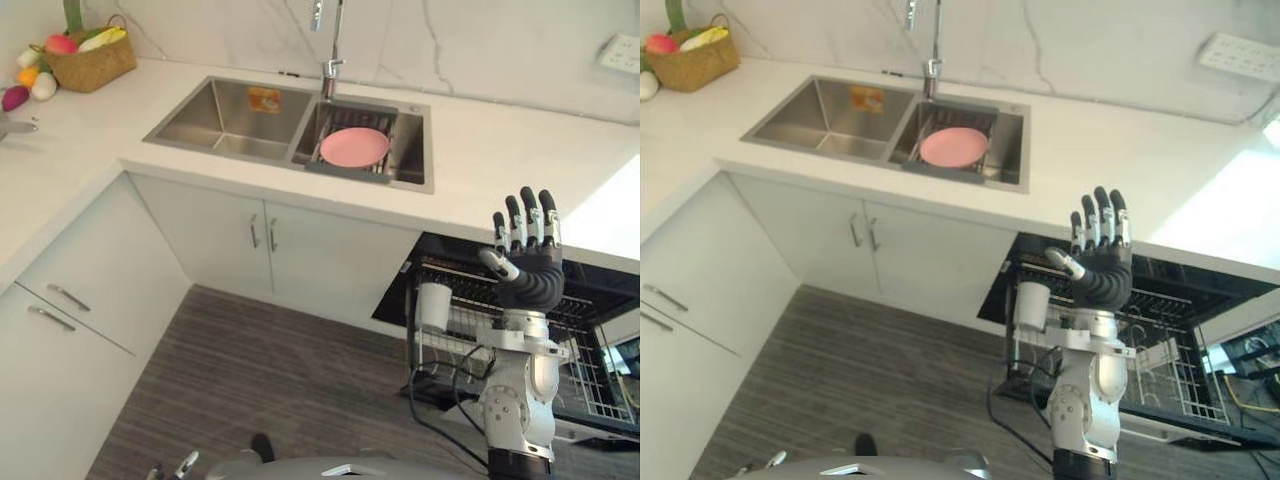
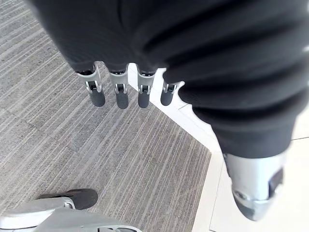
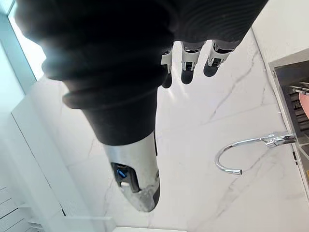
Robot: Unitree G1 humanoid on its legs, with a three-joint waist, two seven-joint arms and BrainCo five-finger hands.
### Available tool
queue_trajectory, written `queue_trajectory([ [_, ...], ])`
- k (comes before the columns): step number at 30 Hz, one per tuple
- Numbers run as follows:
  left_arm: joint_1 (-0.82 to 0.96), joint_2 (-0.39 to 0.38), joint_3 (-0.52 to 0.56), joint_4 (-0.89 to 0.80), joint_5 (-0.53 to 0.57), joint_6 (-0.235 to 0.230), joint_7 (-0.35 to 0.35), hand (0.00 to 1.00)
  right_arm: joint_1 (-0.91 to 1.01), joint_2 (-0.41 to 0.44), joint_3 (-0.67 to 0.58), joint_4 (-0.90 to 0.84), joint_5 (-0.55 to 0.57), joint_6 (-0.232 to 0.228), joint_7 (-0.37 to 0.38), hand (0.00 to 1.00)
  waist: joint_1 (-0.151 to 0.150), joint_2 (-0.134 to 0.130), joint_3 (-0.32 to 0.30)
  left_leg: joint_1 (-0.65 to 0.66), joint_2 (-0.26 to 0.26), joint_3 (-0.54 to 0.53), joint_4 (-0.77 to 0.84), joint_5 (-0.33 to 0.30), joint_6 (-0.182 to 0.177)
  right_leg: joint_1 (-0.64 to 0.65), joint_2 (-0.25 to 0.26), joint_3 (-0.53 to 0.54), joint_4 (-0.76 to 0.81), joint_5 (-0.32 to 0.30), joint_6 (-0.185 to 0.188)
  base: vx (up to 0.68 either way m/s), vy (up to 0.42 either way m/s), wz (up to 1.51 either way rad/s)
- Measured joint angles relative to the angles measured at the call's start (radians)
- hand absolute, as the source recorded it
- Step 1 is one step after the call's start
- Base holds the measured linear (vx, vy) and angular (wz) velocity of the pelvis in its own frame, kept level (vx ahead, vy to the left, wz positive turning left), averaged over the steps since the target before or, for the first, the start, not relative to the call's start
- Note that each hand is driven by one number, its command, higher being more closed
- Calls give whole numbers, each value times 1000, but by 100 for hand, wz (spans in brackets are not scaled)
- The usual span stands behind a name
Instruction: Walk over to the sink, pick up the cup, carry it to the dishwasher, place the cup inside the dishwasher, then close the dishwasher door
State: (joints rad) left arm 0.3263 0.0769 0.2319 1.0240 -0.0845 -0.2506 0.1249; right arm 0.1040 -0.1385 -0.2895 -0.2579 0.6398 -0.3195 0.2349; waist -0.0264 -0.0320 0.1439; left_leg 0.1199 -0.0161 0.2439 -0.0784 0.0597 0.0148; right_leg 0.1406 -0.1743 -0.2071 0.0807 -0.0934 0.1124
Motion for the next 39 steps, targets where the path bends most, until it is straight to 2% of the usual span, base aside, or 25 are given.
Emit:
queue_trajectory([
  [11,1,-1,-42,12,10,-8,-1,0,22,5,-10,0,-19,0,-83,0,-8,12,-6,-1,5,-18,0,4,0,4,5,17,9,-9,1,-56,1,5],
  [13,-2,2,-49,11,25,-6,2,0,23,10,-9,-1,-17,-1,-98,0,-13,12,-6,-70,17,-7,114,-54,-4,-45,5,45,73,-45,-14,-12,6,-4],
  [14,-3,-2,-49,12,43,-6,3,0,24,7,-10,-5,-17,-3,-114,0,-18,21,0,-141,48,1,256,-125,-12,-71,16,64,116,-67,-17,-17,-31,-8],
  [15,-3,-5,-49,16,50,-6,4,0,25,8,-10,-6,-17,-4,-115,0,-19,32,7,-164,69,4,323,-159,-15,-70,25,70,131,-75,-18,1,-42,-24],
  [16,0,-11,-49,28,50,-6,7,0,31,9,-7,-11,-17,-4,-120,0,-18,55,21,-194,111,11,448,-208,-19,-70,43,89,154,-92,-17,6,3,-32],
  [17,1,-19,-47,39,50,-5,13,0,33,10,-6,-15,-17,-4,-137,0,-22,71,31,-231,149,9,570,-234,-54,-66,59,97,180,-114,-17,3,1,-29],
  [18,2,-23,-47,40,50,-4,15,0,33,10,-7,-20,-17,-4,-145,0,-28,74,33,-253,162,5,626,-232,-64,-66,63,101,192,-121,-20,12,11,-27],
  [19,2,-39,-34,34,50,3,15,0,32,10,-8,-59,-17,-6,-158,0,-33,61,53,-318,186,4,756,-199,-138,-57,57,129,207,-131,-28,19,-14,-20],
  [20,2,-41,-35,34,49,5,15,0,32,9,-7,-66,-17,-8,-159,0,-32,62,55,-323,187,4,763,-200,-145,-55,56,134,206,-131,-28,38,10,-32],
  [22,4,-46,-37,34,50,17,13,0,18,9,-9,-79,-17,-33,-185,0,-32,67,56,-326,166,-12,653,-237,-130,-55,40,165,204,-137,-19,40,77,-38],
  [23,5,-47,-37,35,50,21,13,0,6,9,-7,-78,-17,-35,-200,0,-31,66,56,-332,142,-57,576,-232,-122,-52,34,188,196,-139,-16,57,169,-57],
  [24,14,-51,-37,34,50,28,13,0,-14,10,0,-76,-18,-38,-212,0,-26,69,59,-330,117,-148,463,-206,-121,-48,32,227,169,-140,-14,67,242,-75],
  [25,27,-60,-37,36,50,31,13,0,-28,6,9,-75,-18,-43,-221,0,-18,78,61,-313,112,-221,389,-192,-134,-37,34,260,133,-140,-13,137,343,-110],
  [26,37,-73,-36,53,48,33,14,0,-36,1,11,-72,-18,-55,-222,0,-4,85,64,-303,106,-224,395,-163,-146,-1,43,320,48,-142,-15,185,301,-124],
  [27,41,-83,-35,63,47,31,14,0,-48,6,15,-71,-18,-59,-221,0,16,109,69,-307,111,-215,435,-178,-120,-6,63,357,125,-153,4,279,263,-115],
  [28,42,-83,-37,61,47,30,14,0,-52,14,20,-71,-18,-63,-221,0,19,97,80,-313,107,-208,471,-196,-103,-20,65,366,195,-162,-2,291,176,-96],
  [29,49,-57,-37,65,46,35,14,0,-50,22,37,-70,-18,-70,-220,0,22,62,84,-337,91,-164,539,-220,-63,-14,48,355,238,-205,-11,257,182,-86],
  [30,43,-47,-37,68,47,43,13,0,-57,23,42,-70,-19,-70,-219,0,26,39,87,-375,84,-132,629,-277,-29,-16,20,356,246,-260,19,155,142,-58],
  [32,16,-35,-37,68,49,58,2,0,-28,44,26,-76,-19,-70,-217,0,4,16,83,-375,54,-129,700,-339,-4,12,-7,358,254,-275,42,167,195,-5],
  [34,-12,-17,-37,66,49,62,-5,0,10,70,20,-77,-19,-63,-218,0,7,6,76,-336,23,-103,674,-357,17,-21,-32,366,365,-259,35,196,178,-9],
  [35,-32,-7,-37,65,48,65,-9,0,13,78,21,-78,-19,-48,-218,0,8,3,75,-295,5,-90,628,-357,23,-90,-39,374,512,-215,25,191,137,-28],
  [36,-44,4,-37,56,47,66,-15,0,12,86,25,-79,-20,-46,-219,0,14,-17,76,-238,-18,-65,557,-348,35,-170,-56,380,663,-136,10,217,134,-31],
  [37,-44,13,-38,47,47,66,-21,0,12,91,25,-79,-20,-46,-220,0,15,-30,77,-208,-30,-56,519,-344,40,-208,-67,375,726,-83,-7,237,135,-30],
  [38,-45,22,-44,38,47,67,-25,0,13,89,22,-78,-21,-47,-220,0,14,-36,72,-150,-47,-52,447,-331,58,-260,-74,364,814,44,-44,251,147,-19],
  [39,-47,22,-52,31,47,68,-25,0,13,88,20,-78,-23,-49,-220,0,12,-27,67,-125,-49,-55,410,-316,63,-286,-71,358,850,110,-52,345,168,-18],
])
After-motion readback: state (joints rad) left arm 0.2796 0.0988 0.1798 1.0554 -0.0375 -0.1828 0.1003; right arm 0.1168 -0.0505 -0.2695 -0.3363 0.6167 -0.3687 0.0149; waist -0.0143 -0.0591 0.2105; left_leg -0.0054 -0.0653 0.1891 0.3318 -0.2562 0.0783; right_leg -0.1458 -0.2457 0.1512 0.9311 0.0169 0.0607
